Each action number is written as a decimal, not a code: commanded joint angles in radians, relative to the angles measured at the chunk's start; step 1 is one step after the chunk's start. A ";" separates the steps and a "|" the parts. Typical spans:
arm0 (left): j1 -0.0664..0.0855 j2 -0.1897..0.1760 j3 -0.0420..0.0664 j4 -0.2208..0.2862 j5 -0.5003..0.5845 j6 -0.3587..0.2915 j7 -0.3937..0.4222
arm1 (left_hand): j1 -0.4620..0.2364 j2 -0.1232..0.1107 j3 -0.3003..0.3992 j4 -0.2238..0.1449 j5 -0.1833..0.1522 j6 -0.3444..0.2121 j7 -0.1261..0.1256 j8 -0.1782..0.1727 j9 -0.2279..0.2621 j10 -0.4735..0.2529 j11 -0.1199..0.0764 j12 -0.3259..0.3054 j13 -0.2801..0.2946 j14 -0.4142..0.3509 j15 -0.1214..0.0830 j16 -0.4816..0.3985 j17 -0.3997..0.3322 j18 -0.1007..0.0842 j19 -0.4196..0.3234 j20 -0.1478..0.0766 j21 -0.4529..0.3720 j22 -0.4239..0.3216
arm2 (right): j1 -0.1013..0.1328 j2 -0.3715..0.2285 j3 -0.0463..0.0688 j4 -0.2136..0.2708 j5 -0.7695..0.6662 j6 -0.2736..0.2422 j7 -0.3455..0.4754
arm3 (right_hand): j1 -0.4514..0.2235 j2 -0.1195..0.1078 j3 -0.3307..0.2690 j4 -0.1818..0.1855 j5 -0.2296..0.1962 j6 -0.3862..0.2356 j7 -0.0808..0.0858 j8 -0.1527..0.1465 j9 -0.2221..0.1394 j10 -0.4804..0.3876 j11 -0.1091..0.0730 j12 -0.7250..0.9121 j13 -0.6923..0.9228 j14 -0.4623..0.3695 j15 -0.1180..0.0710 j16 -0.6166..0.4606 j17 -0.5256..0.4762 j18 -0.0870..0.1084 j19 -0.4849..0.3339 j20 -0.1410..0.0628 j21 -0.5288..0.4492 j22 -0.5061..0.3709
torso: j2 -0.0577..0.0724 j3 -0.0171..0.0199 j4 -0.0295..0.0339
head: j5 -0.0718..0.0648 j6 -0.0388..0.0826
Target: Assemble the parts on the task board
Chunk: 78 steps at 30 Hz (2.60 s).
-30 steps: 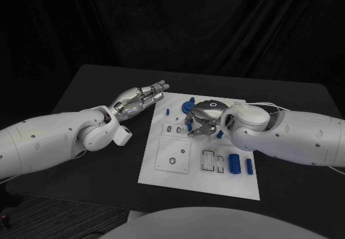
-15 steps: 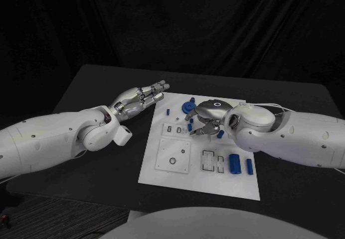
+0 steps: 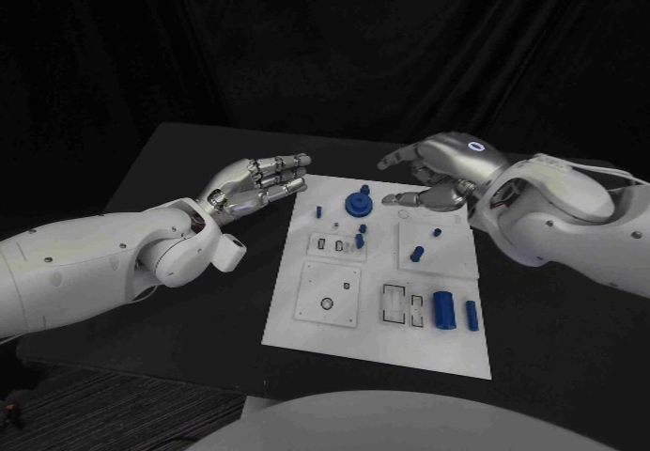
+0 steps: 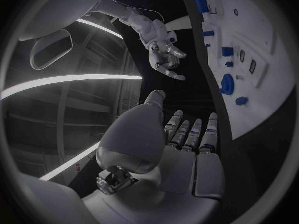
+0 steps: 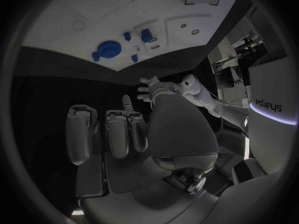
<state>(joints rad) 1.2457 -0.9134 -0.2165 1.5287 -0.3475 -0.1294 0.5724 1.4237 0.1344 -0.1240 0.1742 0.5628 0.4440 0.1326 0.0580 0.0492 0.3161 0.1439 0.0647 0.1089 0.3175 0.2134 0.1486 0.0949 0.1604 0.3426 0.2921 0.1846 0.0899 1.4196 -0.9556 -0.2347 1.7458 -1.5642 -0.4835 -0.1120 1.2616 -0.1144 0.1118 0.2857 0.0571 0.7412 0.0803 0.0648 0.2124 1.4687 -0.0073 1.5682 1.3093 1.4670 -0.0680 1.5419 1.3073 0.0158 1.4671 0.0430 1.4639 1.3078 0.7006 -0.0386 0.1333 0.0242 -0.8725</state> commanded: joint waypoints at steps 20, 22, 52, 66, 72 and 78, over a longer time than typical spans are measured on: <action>0.139 0.077 0.002 -0.027 -0.474 -0.073 -0.508 | -0.370 0.063 -0.241 0.115 -0.516 0.369 0.037 0.119 0.057 1.107 -0.052 1.420 1.317 1.060 -0.159 1.389 1.191 -0.010 0.778 -0.159 0.782 0.541 | 0.027 -0.123 -0.014 -0.009 0.120 -0.100 0.077 | 0.028 0.038 0.011 -0.007 0.024 0.037 0.000 0.017 -0.007 0.102 -0.006 0.003 0.262 0.094 -0.007 -0.001 0.218 0.010 0.058 -0.007 0.004 0.229 | -0.051 0.0493 -0.0714 | 0.045 0.000; 0.143 0.093 0.002 -0.038 -0.518 -0.034 -0.602 | -0.382 0.053 -0.262 0.117 -0.518 0.416 0.029 0.148 0.074 1.173 -0.052 1.462 1.383 1.136 -0.170 1.408 1.305 -0.033 0.812 -0.157 0.882 0.665 | 0.021 -0.120 -0.014 -0.018 0.120 -0.104 0.079 | 0.030 0.040 0.011 -0.008 0.027 0.040 0.000 0.018 -0.007 0.102 -0.006 0.003 0.262 0.094 -0.007 -0.001 0.218 0.010 0.058 -0.007 0.004 0.229 | -0.053 0.0530 -0.0775 | 0.051 0.000; 0.186 0.322 0.002 -0.105 -0.688 0.306 -1.210 | -0.346 0.058 -0.156 0.080 -0.455 0.442 -0.069 0.504 0.707 1.255 -0.142 1.506 1.462 1.253 -0.254 1.422 1.476 -0.132 1.132 -0.218 1.346 1.380 | -0.081 -0.106 -0.014 -0.056 0.121 -0.108 0.056 | 0.049 0.063 0.011 -0.016 0.103 0.085 0.008 0.028 -0.011 0.102 0.000 0.003 0.262 0.092 -0.002 -0.007 0.209 0.012 0.055 -0.003 -0.003 0.227 | -0.067 0.0750 -0.1415 | 0.066 0.000; 0.168 0.322 0.002 -0.108 -0.688 0.313 -1.213 | -0.326 0.059 -0.119 0.051 -0.434 0.462 -0.082 0.509 0.770 1.255 -0.155 1.506 1.462 1.253 -0.265 1.422 1.476 -0.132 1.135 -0.229 1.344 1.381 | -0.102 -0.100 -0.014 -0.064 0.121 -0.123 0.073 | 0.042 0.066 0.007 -0.012 0.109 0.098 0.010 0.032 -0.012 0.102 0.001 0.003 0.262 0.091 -0.002 -0.009 0.205 0.012 0.055 -0.002 -0.004 0.227 | -0.075 0.0910 -0.1521 | 0.097 0.000; 0.152 0.318 0.002 -0.106 -0.688 0.308 -1.202 | -0.332 0.058 -0.119 0.053 -0.436 0.463 -0.083 0.509 0.777 1.255 -0.156 1.506 1.462 1.253 -0.267 1.422 1.476 -0.132 1.136 -0.230 1.345 1.382 | -0.104 -0.104 -0.014 -0.066 0.121 -0.124 0.074 | 0.037 0.070 0.005 -0.009 0.115 0.114 0.013 0.037 -0.011 0.102 0.003 0.003 0.262 0.091 0.000 -0.009 0.204 0.012 0.055 -0.001 -0.003 0.227 | -0.079 0.0919 -0.1501 | 0.104 0.000; 0.134 0.321 0.002 -0.109 -0.688 0.315 -1.192 | -0.330 0.060 -0.112 0.050 -0.428 0.467 -0.085 0.509 0.790 1.255 -0.158 1.506 1.462 1.253 -0.269 1.422 1.476 -0.132 1.135 -0.233 1.344 1.381 | -0.109 -0.102 -0.014 -0.073 0.121 -0.125 0.077 | 0.037 0.074 0.003 -0.010 0.122 0.140 0.017 0.045 -0.010 0.102 0.006 0.003 0.262 0.091 0.002 -0.011 0.202 0.012 0.055 0.001 -0.004 0.226 | -0.080 0.0946 -0.1506 | 0.104 0.000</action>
<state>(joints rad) 1.3834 -0.5953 -0.2155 1.4190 -1.0331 0.1713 -0.6371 1.0855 0.1913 -0.2406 0.2234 0.1297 0.9040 0.0498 0.5615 0.8377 1.4666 -0.0087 1.5673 1.3079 1.4634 -0.0483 1.5681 1.3077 0.0371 1.4657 0.0640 1.5277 1.3077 1.3134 -1.0573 -0.2489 1.6741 -1.4426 -0.5881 -0.0395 1.2974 -0.0497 0.1201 0.2772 0.1740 0.8737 0.0947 0.1065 0.2018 1.4686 -0.0072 1.5682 1.3092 1.4670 -0.0679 1.5338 1.3073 0.0158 1.4670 0.0431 1.4638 1.3079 0.6216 0.0539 -0.0171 0.1278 -0.8725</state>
